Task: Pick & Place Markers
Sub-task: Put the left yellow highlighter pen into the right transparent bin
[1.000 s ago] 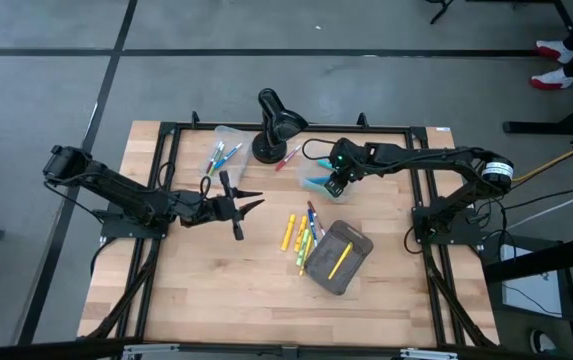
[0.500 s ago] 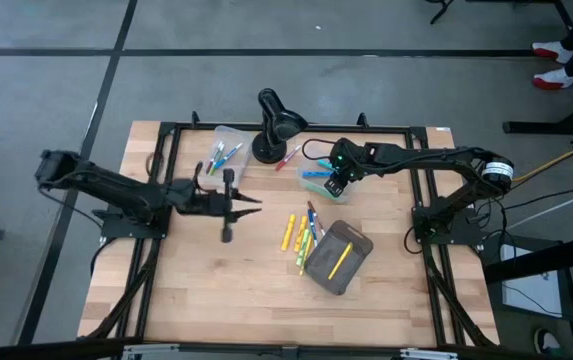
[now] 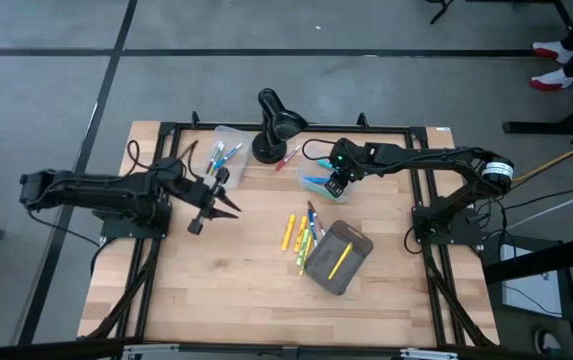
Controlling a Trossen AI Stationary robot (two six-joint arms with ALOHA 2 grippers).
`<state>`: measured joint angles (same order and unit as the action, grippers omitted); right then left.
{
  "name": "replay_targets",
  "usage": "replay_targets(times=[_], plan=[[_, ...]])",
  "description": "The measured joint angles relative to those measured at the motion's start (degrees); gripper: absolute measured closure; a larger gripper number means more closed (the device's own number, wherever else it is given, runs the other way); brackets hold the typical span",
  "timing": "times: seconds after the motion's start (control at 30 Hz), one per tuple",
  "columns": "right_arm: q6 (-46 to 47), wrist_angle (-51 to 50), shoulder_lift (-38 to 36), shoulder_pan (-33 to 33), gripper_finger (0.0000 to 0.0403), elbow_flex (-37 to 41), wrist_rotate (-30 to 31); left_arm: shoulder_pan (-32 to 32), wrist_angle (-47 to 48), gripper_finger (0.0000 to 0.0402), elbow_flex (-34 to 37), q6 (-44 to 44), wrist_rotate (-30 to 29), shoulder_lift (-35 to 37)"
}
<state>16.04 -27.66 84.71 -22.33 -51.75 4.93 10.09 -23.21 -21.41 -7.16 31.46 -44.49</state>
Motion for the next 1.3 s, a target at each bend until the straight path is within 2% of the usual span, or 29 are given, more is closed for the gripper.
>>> replay_targets(times=[0.2,0.47,0.63,0.8,1.03,1.2,1.3], plan=[[-2.0,0.01,0.0,0.07,0.0229,0.0,0.01,5.35,-5.38,0.0329,5.25,4.85,1.45,5.73],[-4.53,0.0,0.0,0.07,0.0229,0.0,0.0,12.61,-9.18,0.0329,11.3,13.08,14.28,11.74],[-4.22,0.02,0.0,0.12,0.0229,0.0,0.0,17.09,-16.09,0.0329,17.19,19.43,15.25,16.46],[-4.4,0.66,0.0,0.13,0.0229,0.0,0.0,24.11,-16.79,0.0329,19.76,24.06,21.51,22.32],[-4.8,3.6,0.0,0.58,0.0229,0.0,0.02,31.45,-15.13,0.0329,20.94,27.48,27.0,27.23],[-4.88,4.94,0.0,1.01,0.0229,0.0,0.0,33.97,-12.97,0.0329,20.94,27.43,26.97,28.18],[-4.94,5.07,0.0,0.98,0.0229,0.0,0.0,35.39,-12.52,0.0329,20.94,26.96,22.96,28.18]])
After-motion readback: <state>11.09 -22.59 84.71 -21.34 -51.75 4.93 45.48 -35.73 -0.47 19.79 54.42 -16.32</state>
